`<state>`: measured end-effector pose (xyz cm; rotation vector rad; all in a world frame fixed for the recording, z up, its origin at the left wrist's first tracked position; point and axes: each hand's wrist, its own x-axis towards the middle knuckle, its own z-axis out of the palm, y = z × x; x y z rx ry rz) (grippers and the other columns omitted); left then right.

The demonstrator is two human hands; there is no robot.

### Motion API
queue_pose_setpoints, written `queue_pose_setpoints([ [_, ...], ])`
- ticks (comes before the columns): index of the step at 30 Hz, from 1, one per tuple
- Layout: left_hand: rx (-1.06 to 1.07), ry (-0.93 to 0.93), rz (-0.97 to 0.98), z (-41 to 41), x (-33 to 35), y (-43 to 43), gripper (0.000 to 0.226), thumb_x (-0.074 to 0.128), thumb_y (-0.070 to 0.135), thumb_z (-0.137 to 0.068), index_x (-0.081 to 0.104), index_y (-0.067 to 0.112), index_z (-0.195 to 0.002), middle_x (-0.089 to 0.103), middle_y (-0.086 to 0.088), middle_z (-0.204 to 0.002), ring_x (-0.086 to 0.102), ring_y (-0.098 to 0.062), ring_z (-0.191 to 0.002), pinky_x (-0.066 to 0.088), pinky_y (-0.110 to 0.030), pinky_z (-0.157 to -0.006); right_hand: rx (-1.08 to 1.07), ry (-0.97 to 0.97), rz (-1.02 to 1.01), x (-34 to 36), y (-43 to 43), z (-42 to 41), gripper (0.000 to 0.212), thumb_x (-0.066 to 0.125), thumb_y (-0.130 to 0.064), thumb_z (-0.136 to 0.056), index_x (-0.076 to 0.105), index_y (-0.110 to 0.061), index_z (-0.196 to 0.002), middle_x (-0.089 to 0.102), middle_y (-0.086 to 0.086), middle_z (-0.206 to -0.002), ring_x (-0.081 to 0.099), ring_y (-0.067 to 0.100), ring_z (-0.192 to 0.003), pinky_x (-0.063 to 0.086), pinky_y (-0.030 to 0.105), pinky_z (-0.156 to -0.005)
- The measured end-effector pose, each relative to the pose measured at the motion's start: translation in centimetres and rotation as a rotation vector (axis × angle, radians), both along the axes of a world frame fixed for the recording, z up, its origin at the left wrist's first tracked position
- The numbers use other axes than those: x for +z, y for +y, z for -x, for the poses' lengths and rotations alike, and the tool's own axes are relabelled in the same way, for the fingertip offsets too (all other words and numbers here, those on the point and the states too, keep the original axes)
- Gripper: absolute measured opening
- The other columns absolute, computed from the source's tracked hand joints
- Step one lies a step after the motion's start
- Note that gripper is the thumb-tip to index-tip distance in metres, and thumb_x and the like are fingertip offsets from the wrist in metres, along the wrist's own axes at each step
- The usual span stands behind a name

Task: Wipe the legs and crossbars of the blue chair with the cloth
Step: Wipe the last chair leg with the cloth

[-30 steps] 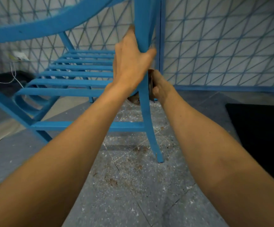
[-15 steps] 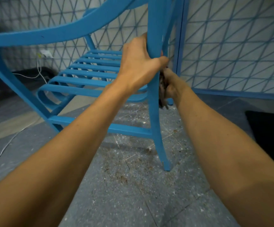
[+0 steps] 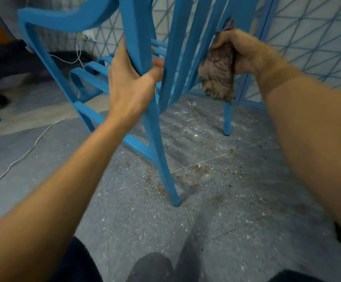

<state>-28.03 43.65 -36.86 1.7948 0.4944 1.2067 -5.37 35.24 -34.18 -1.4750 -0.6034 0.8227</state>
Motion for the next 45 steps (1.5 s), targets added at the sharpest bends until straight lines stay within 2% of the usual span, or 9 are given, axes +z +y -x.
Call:
queue_pose_setpoints([
  [6,0.386,-0.291,-0.190,-1.4,-0.7,0.4,0.035,0.060,0.014,-0.081,0.052,0.000,-0.112,0.050,0.020,-0.065,0.053,0.005,-0.055,0.046,-0.014,-0.058,-0.027,-0.068,0.039,0.3,1.0,1.4,0.016,0.047,-0.005,-0.078,0.063,-0.008,-0.077,0.066,0.008,-0.089,0.067,0.023,-0.080,0.058,0.038,-0.084],
  [8,0.391,-0.294,-0.217,-1.2,-1.2,0.7,0.046,0.060,0.013,-0.081,0.048,-0.007,-0.121,0.051,0.020,-0.067,0.053,0.005,-0.056,0.047,-0.014,-0.060,0.011,-0.075,0.045,0.1,0.4,1.5,0.025,0.045,-0.005,-0.080,0.062,-0.012,-0.063,0.065,0.002,-0.070,0.066,0.017,-0.066,0.058,0.029,-0.073],
  [12,0.380,-0.311,-0.238,-0.7,-1.4,1.6,0.048,0.055,0.021,-0.077,0.052,-0.009,-0.114,0.048,0.020,-0.056,0.051,-0.002,-0.048,0.053,-0.029,-0.055,0.018,-0.083,0.013,-0.3,-1.2,2.0,0.019,0.043,-0.006,-0.075,0.059,-0.010,-0.085,0.061,0.007,-0.094,0.064,0.020,-0.083,0.058,0.032,-0.079],
  [15,0.358,-0.303,-0.178,-0.9,-1.4,2.3,0.039,0.057,0.010,-0.076,0.052,-0.013,-0.107,0.048,0.022,-0.048,0.051,-0.016,-0.041,0.047,-0.032,-0.043,-0.004,-0.061,-0.027,-0.8,-3.0,2.0,0.037,0.037,-0.002,-0.081,0.069,-0.017,-0.069,0.071,-0.003,-0.076,0.069,0.013,-0.075,0.058,0.027,-0.073],
  [22,0.252,-0.264,-0.098,-2.3,-1.0,2.4,0.016,0.055,0.003,-0.075,0.044,0.012,-0.081,0.042,0.014,-0.046,0.051,-0.024,-0.034,0.039,-0.022,-0.036,-0.138,-0.171,-0.144,-1.7,-7.1,1.7,0.056,0.038,0.010,-0.070,0.057,-0.016,-0.116,0.072,0.003,-0.100,0.069,0.021,-0.100,0.058,0.035,-0.079],
  [29,0.130,-0.257,-0.012,-4.6,-0.7,2.2,0.021,0.055,0.005,-0.075,0.042,0.021,-0.070,0.040,0.001,-0.053,0.048,-0.034,-0.039,0.042,-0.028,-0.035,-0.340,-0.267,-0.177,-2.0,-10.6,3.2,0.052,0.045,0.014,-0.072,0.056,-0.022,-0.107,0.073,-0.009,-0.090,0.070,0.016,-0.094,0.057,0.029,-0.073],
  [36,0.006,-0.043,0.062,-4.8,-0.6,2.3,0.013,0.056,0.015,-0.080,0.044,0.011,-0.085,0.046,0.004,-0.062,0.057,-0.022,-0.052,0.051,-0.028,-0.048,-0.617,-0.085,0.057,-6.5,-11.2,5.8,0.054,0.068,-0.009,-0.071,0.056,-0.015,-0.124,0.071,0.000,-0.096,0.070,0.014,-0.084,0.060,0.036,-0.076],
  [41,-0.070,0.387,0.132,-0.2,-4.9,1.3,0.071,0.060,0.050,-0.084,0.027,0.016,-0.136,0.038,-0.006,-0.136,0.045,-0.019,-0.121,0.036,-0.033,-0.105,-0.339,0.186,0.295,-9.9,-9.3,10.4,0.010,0.064,-0.016,-0.083,0.062,-0.013,-0.092,0.065,0.001,-0.065,0.063,0.011,-0.056,0.053,0.023,-0.056],
  [45,-0.218,0.536,0.649,3.6,-10.9,-0.6,0.054,0.058,0.051,-0.087,0.040,0.021,-0.128,0.057,-0.002,-0.114,0.057,-0.020,-0.106,0.045,-0.039,-0.091,-0.090,0.084,0.338,-10.7,-5.7,14.4,0.013,0.063,-0.015,-0.088,0.060,-0.013,-0.101,0.065,0.010,-0.083,0.062,0.018,-0.078,0.047,0.029,-0.067],
])
